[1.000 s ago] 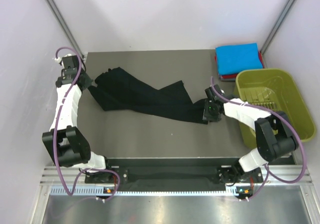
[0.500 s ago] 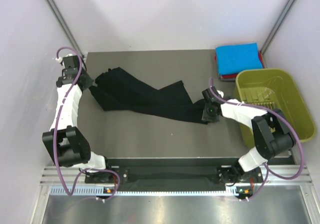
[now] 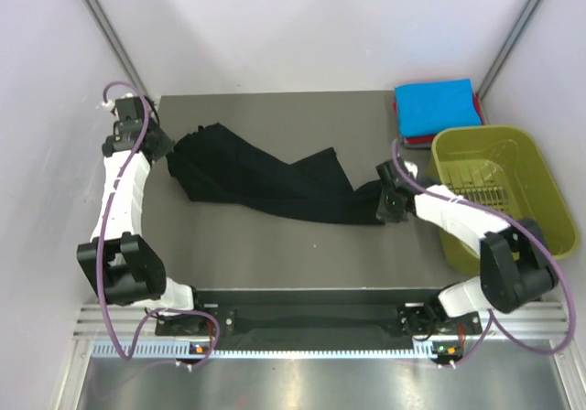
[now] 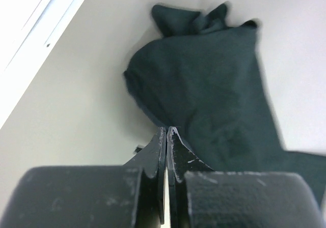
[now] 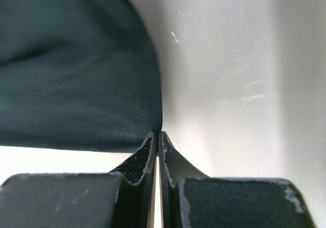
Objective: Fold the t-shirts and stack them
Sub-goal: Flatten the tshirt out
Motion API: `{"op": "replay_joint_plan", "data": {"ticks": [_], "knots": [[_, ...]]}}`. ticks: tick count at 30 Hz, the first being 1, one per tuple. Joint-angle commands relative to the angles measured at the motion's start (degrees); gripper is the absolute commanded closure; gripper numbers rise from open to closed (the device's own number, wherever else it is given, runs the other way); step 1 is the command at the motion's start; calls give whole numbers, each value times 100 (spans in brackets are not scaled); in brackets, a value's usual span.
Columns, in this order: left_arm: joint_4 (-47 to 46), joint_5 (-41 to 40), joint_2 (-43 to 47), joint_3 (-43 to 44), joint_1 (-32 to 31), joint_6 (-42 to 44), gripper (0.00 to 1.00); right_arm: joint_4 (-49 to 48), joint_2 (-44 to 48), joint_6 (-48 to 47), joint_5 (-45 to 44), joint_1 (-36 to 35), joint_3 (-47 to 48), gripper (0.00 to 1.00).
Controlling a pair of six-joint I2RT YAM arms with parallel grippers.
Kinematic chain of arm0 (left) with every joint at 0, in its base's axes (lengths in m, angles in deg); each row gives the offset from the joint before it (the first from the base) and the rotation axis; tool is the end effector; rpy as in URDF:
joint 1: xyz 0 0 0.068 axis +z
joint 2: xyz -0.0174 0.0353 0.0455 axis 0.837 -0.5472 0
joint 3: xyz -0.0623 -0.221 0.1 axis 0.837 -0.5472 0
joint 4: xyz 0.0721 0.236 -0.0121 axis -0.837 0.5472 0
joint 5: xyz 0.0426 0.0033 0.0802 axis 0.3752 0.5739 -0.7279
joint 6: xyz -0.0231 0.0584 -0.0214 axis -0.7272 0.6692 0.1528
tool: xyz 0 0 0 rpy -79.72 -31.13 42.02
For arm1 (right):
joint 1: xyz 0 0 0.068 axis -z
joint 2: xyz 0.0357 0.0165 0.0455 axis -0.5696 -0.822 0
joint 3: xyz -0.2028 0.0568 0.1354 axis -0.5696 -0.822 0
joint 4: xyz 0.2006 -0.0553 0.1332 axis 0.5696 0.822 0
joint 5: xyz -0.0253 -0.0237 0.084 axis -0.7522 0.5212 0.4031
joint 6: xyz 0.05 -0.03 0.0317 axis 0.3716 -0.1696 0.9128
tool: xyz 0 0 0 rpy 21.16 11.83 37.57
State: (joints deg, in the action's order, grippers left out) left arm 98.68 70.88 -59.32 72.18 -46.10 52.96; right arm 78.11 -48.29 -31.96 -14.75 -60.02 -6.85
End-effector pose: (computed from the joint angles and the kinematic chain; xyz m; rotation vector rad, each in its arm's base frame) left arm 0.3144 0.0654 0.3086 -0.7797 2.1720 -0.0102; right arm 0.2385 0.1020 0.1515 0.3319 2.6837 0.0708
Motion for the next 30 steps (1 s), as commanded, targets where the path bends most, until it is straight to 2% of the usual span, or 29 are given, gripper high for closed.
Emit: {"op": "replay_joint_plan", "data": {"ticks": [1,8,16,19,22,25,30], "knots": [[145,132,405,811,-105,-342,100,746,1094,-225,-415,-36,1173,100],[717,439,1291,2146,-211,-965,100,1195,2704,-726,-372,-45,3158,100],[788,1230,2899,3219,-211,-2442,100,1345,4724,-508,68,-45,3864,100],[1128,1502,2972,3763,-211,-2654,100,1669,5113,-375,42,-37,4233,100],[1683,1521,2753,4641,-211,-2514,100,1916,5176,-418,42,-36,4637,100],[1904,1179,2612,4933,-202,-2241,100,2048,4914,-637,59,-36,4919,100],[1650,941,2251,4566,-202,-1628,100,1636,4088,-1025,322,-45,4937,100]]}}
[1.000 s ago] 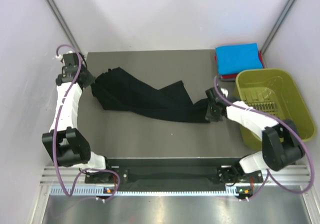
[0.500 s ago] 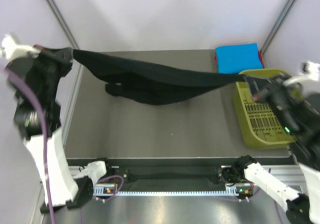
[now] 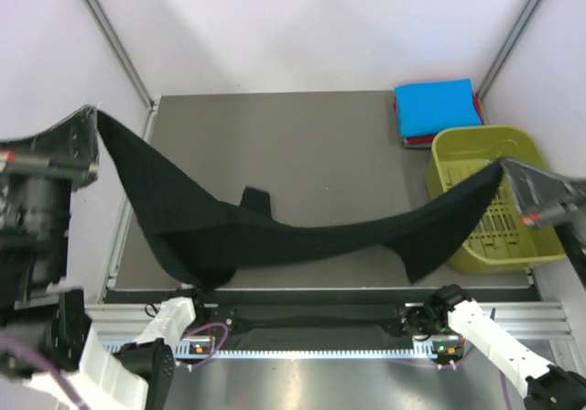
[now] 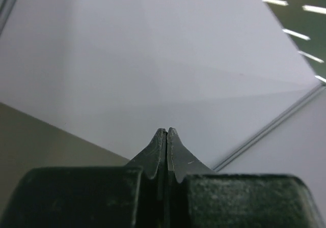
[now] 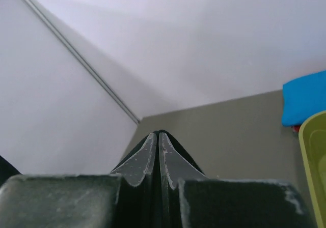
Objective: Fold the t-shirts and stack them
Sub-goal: Flatten the tshirt out
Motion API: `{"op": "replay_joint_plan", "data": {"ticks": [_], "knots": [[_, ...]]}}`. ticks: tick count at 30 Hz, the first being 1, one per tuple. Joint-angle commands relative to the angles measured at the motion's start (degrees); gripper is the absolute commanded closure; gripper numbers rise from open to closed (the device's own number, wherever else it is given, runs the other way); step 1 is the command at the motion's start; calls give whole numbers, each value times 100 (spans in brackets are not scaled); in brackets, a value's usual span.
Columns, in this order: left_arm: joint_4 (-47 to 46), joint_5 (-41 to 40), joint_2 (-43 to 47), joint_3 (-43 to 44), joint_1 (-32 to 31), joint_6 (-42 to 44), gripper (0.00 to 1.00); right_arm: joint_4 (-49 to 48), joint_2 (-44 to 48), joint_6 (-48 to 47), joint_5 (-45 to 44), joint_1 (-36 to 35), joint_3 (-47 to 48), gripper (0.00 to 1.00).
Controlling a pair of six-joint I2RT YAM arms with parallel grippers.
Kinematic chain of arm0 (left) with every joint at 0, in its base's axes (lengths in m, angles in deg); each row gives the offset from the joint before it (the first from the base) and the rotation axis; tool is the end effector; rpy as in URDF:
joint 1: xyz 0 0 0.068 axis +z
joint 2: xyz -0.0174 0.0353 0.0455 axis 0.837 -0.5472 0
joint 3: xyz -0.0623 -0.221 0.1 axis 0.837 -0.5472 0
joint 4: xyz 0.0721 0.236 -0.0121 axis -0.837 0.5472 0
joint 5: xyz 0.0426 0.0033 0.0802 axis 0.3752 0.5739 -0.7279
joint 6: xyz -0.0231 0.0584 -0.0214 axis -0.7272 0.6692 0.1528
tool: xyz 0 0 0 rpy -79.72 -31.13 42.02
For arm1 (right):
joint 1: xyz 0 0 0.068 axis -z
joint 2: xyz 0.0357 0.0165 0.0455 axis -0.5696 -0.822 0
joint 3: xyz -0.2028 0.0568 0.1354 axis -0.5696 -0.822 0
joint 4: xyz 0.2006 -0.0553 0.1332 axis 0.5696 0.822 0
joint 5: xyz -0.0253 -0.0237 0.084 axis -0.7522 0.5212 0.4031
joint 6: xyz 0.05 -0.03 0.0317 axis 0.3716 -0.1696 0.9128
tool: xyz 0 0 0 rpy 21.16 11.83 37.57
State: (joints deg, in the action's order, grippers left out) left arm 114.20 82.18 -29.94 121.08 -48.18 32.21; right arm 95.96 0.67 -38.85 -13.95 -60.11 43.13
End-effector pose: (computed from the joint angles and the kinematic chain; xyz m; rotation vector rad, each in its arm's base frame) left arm 0.0067 -0.0036 0.5904 -0.5075 1.1353 -0.6331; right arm -0.0044 -0.0120 0.5093 0.2075 1.3477 0.7092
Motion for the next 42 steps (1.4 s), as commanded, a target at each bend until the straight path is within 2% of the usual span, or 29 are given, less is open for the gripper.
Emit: {"op": "replay_joint_plan", "data": {"ticks": [1,3,6,11,12,14,17,18,19,22,27,32,34,35,38,39,41,42], "knots": [[71,-390,-904,-438,6,597,100,-255,-1219,-441,312,-37,-53,100],[-217,-706,-1108,-648,-3,982,100,-729,-1643,-512,417,-36,-88,100],[-1024,-1208,-1512,-1386,6,1353,100,-1396,-2835,-670,611,-28,-54,100],[-2379,-1718,-2821,-1942,76,1635,100,-2512,-4516,-1294,261,86,780,100],[-2668,-1588,-3284,-1663,146,1461,100,-2559,-5128,-1390,181,147,1017,100],[-2898,-1569,-3752,-1197,260,1302,100,-2655,-5738,-1470,495,480,1948,100],[-3172,-1658,-4561,-143,296,1135,100,-2709,-6626,-1418,883,849,3151,100],[-3163,-1422,-4937,478,339,1021,100,-2656,-7037,-1409,953,938,3529,100],[-3120,-1272,-5106,789,461,872,100,-2621,-7224,-1357,954,1009,4238,100],[-3565,-771,-5258,1345,533,528,100,-3118,-7288,-935,1428,1491,4535,100],[-4121,-708,-4539,855,524,782,100,-3499,-6620,-1057,1604,1782,4096,100],[-3736,-743,-3651,-23,542,1283,100,-3499,-5656,-1180,1938,1915,2455,100],[-3656,-822,-2834,-1216,533,1336,100,-3596,-5294,-1163,1982,1915,1404,100],[-3586,-1023,-2214,-2082,533,1328,100,-3631,-4927,-1137,2008,1915,1032,100],[-3068,-1707,-1123,-3369,533,1406,100,-3693,-4101,-1023,2018,1923,-445,100],[-2649,-1814,-918,-3583,533,1407,100,-3649,-3880,-1005,2017,1915,-1153,100],[-2329,-1894,-409,-4048,489,1250,100,-3553,-3231,-970,1922,1862,-1869,100],[-2311,-1982,-223,-4782,402,1144,100,-3456,-3027,-935,1825,1827,-2508,100]]}}
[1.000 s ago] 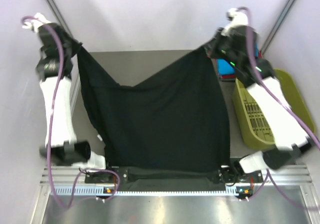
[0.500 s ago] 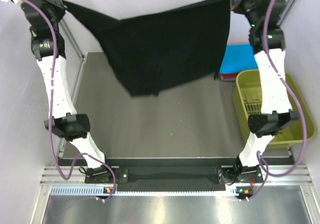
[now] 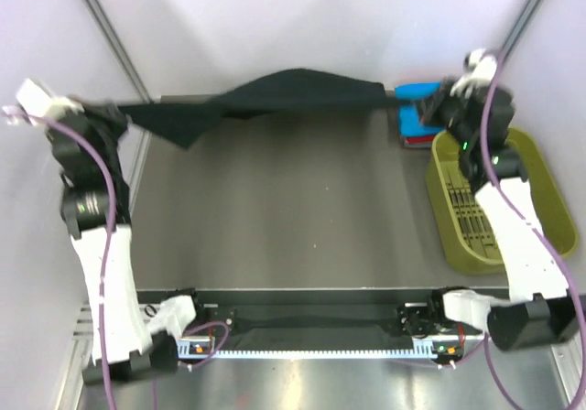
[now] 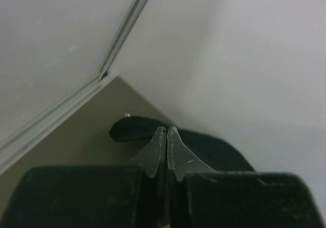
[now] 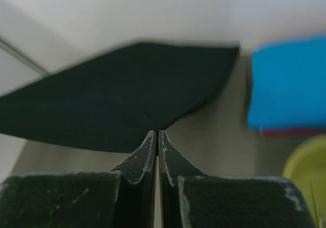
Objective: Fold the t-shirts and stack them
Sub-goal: Flatten the tshirt out
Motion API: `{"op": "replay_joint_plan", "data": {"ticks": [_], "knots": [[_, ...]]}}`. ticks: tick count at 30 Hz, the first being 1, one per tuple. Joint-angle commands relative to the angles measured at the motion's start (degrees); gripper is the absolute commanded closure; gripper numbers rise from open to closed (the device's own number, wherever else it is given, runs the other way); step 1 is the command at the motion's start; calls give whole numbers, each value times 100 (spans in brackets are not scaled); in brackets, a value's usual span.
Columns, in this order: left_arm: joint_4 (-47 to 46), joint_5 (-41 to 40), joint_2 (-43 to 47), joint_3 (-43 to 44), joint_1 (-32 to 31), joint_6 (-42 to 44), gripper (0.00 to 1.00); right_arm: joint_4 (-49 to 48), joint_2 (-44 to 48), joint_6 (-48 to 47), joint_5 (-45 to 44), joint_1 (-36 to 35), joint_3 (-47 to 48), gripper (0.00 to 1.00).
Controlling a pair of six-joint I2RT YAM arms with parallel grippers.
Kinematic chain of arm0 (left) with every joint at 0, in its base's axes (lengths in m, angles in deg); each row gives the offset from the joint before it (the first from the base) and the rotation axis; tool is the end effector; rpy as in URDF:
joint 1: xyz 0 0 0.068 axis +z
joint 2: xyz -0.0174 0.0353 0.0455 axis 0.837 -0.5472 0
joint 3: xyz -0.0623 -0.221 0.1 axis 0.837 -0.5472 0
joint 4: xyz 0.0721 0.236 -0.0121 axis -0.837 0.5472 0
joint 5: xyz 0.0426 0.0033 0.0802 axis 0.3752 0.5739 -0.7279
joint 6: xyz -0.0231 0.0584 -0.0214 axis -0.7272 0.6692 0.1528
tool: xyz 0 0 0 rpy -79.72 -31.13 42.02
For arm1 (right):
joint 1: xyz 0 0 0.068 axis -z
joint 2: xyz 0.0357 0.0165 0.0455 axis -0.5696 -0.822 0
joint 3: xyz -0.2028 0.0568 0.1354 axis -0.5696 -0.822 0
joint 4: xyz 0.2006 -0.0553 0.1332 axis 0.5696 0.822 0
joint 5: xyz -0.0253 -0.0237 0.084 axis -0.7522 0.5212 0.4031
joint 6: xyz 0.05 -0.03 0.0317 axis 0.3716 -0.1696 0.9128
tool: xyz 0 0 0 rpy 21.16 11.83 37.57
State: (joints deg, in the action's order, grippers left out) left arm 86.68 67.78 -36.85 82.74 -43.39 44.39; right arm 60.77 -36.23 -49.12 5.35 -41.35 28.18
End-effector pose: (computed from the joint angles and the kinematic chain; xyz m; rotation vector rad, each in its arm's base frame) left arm 0.1965 0.0558 0.4922 -0.7394 1.3397 -0.1699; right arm 0.2753 0.0407 0.4391 0.0625 1.6367 0.4924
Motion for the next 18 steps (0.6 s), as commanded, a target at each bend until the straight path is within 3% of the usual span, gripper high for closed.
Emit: {"op": "replay_joint_plan", "data": {"ticks": [1,3,6,10,18], "knots": [[337,-603,644,-1399,-138,-205,100,333,856,137,-184,-75,-1297,100],[396,-473,1091,-2443,-165,-741,100,686,1366,505,-457,-75,-2121,100],[757,-960,1592,-3036,-200,-945,100,898,1876,612,85,-145,-3080,100],[1065,-1902,2007,-3319,-288,-691,100,1688,2115,419,-325,-461,-3663,100],[969,-1825,2508,-4506,-403,-716,100,2058,2449,365,-255,-733,-4271,100]]}}
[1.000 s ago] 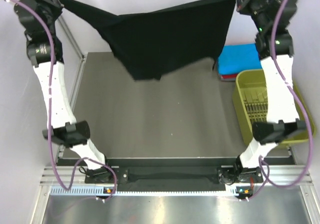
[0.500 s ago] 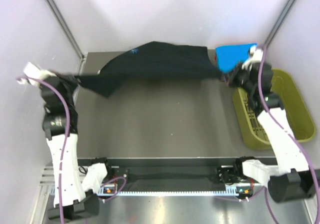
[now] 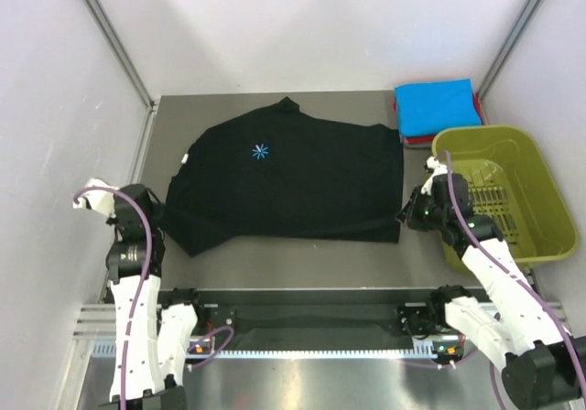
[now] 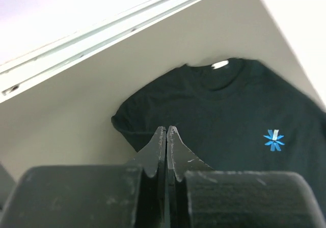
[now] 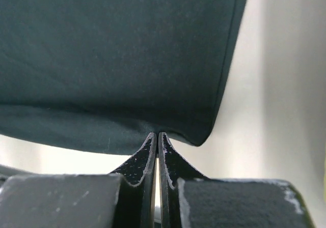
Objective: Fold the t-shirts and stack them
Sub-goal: Flatten the tshirt out
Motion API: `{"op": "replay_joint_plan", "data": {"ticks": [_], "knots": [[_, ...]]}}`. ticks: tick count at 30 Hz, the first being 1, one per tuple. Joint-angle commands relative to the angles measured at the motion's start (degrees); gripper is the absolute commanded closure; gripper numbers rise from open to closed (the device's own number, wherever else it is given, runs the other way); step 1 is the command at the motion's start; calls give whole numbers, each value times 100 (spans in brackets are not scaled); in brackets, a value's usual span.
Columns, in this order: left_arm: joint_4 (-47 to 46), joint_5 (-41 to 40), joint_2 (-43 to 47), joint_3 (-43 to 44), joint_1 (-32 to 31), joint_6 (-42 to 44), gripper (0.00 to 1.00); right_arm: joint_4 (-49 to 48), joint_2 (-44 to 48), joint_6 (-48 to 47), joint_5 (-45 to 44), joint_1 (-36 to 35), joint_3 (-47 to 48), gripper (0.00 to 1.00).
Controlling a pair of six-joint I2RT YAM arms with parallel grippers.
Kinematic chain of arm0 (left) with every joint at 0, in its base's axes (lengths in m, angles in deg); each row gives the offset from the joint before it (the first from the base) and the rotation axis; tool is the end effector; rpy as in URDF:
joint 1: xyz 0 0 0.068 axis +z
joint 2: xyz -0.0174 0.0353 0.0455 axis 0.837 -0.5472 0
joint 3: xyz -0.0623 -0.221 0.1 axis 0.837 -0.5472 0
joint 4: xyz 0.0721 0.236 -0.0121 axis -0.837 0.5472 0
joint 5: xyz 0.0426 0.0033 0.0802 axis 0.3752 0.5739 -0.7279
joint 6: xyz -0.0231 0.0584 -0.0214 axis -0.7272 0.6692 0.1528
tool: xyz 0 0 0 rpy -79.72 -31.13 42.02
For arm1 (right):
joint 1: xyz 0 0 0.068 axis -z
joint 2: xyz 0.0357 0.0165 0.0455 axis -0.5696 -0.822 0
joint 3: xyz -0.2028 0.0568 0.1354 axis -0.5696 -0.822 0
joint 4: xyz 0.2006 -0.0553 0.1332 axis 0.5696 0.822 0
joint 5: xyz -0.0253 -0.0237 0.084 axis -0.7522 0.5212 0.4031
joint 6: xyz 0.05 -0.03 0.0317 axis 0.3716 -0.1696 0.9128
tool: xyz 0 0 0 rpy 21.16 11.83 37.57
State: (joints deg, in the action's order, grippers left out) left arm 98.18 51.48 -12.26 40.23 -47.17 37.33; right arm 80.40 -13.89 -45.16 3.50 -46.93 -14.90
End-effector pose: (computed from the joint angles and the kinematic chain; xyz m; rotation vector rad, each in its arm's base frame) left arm 0.1445 0.0477 0.3033 -1.1029 1.6596 0.0980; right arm 0.1821 0.0466 0.2290 0.1749 2.3537 0.4692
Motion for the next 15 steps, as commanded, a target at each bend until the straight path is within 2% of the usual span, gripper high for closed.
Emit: {"op": "replay_joint_plan", "data": {"ticks": [1,8,15], "knots": [[-190,-230,58,-299,-25,7,100,174,189,83,-209,-272,63,100],[-655,-81,-353,-106,-25,551,100,588,109,462,-570,-353,-32,100],[-1376,640,-1013,-132,-24,956,100,535,391,884,-1018,-361,-235,100]]}}
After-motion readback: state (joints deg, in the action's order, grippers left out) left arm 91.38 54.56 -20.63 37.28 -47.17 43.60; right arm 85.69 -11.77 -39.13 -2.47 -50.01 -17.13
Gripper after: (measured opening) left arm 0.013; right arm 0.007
